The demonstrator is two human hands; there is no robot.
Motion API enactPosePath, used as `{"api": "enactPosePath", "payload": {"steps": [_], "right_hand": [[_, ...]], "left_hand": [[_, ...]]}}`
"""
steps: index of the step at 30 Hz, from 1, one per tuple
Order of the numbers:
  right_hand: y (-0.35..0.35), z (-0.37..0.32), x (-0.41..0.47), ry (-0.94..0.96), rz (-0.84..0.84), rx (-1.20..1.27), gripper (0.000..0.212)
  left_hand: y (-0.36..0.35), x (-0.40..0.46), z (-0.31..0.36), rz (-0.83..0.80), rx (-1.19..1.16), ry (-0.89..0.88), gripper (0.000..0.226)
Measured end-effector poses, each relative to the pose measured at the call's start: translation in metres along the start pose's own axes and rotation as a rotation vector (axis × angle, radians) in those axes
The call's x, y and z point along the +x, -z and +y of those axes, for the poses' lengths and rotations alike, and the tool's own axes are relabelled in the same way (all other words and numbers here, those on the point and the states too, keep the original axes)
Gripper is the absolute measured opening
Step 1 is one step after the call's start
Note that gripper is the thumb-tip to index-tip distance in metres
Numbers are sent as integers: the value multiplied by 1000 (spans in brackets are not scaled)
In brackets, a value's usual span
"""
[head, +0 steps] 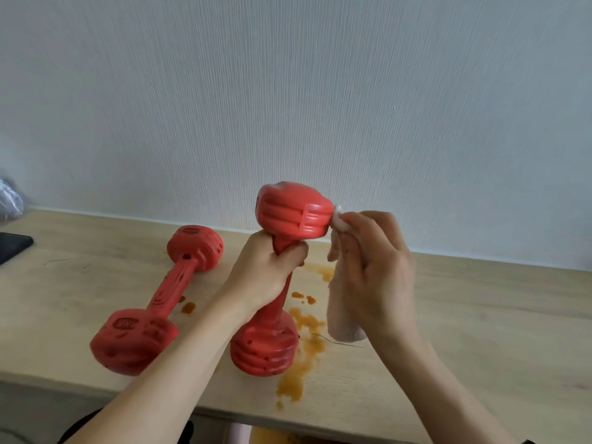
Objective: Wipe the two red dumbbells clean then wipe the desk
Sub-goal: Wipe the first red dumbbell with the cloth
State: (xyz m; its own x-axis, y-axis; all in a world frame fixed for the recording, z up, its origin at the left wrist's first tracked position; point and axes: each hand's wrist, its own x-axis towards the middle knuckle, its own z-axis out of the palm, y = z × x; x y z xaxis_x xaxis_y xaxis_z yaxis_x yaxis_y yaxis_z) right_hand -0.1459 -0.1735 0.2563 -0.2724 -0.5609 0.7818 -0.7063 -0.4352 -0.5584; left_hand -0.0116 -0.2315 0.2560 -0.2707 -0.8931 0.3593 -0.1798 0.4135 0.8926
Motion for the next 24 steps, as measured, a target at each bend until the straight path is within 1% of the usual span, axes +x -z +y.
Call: {"api": "enactPosePath", "payload": {"steps": [3,5,11,14,17,20,24], "right_hand": [[-1,-19,-1,116,-20,-14,27],[-1,-26,-1,166,-43,-20,27],[4,-1,4,67,6,-30,24],[2,-16,1,127,-13,-1,26],[1,-31,1,204,-17,-43,28],[3,-20,5,205,-1,-62,25],[5,4,5,118,-13,-72,23]], "left_hand": [[2,3,0,45,23,33,18],[1,5,-2,59,53,47,19],[-3,3,-2,14,1,17,19],[-2,6,-3,28,47,36,18],[-1,5,-2,17,56,33,20],[-2,4,-2,7,38,23,20],[-2,0,-1,-28,-47,3,21]]}}
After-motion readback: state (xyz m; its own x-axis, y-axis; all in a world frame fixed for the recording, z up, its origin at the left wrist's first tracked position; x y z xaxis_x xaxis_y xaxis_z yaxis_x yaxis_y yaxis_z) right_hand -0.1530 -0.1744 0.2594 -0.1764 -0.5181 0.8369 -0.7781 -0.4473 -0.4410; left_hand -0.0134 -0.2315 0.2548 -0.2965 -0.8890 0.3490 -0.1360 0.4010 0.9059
